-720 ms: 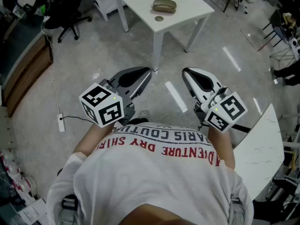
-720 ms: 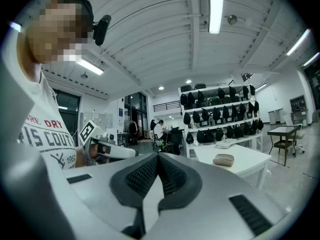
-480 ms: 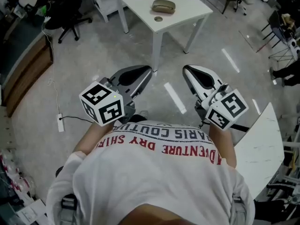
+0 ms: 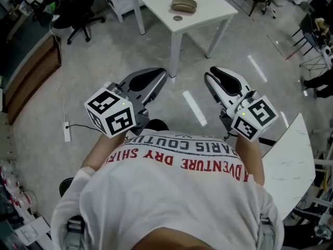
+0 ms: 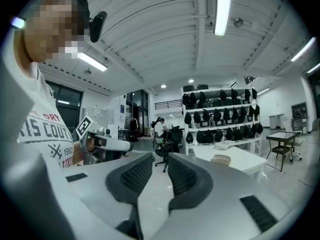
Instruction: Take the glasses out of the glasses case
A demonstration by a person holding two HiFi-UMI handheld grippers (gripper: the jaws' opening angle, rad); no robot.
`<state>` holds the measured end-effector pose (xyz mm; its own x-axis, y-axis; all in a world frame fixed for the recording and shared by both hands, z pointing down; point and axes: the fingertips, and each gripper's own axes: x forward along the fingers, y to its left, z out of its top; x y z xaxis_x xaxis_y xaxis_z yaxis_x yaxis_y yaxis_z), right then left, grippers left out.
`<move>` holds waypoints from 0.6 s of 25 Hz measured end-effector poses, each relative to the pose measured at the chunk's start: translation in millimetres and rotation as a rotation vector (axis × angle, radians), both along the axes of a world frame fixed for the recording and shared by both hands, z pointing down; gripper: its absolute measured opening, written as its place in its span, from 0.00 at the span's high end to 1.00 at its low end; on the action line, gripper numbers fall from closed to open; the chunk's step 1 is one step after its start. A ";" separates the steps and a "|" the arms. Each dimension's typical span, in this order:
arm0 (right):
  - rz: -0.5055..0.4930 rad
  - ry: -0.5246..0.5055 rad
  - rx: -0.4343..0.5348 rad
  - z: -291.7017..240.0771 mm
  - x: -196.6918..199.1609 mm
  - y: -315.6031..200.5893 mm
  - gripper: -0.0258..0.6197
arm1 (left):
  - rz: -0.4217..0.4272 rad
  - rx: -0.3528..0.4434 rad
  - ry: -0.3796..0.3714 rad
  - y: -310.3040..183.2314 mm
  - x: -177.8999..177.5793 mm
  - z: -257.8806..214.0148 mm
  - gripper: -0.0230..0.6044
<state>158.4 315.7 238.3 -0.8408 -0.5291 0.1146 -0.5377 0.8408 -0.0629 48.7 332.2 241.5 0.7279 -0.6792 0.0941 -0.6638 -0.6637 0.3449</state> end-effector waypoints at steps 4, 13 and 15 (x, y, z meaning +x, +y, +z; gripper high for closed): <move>-0.004 0.027 0.020 4.0 1.0 -2.6 0.74 | 0.004 -0.002 -0.008 -2.4 -1.2 3.5 0.91; -0.006 0.084 0.030 19.4 -4.3 -34.2 0.58 | 0.037 -0.028 0.007 -36.8 -2.6 16.2 0.91; -0.013 0.092 0.027 23.6 -9.7 -46.0 0.58 | 0.047 -0.029 0.010 -50.2 -5.5 19.4 0.91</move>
<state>148.8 269.7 261.8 -0.8344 -0.5218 0.1775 -0.5289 0.8487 0.0084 43.3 282.1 260.9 0.7599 -0.6414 0.1057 -0.6285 -0.6834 0.3714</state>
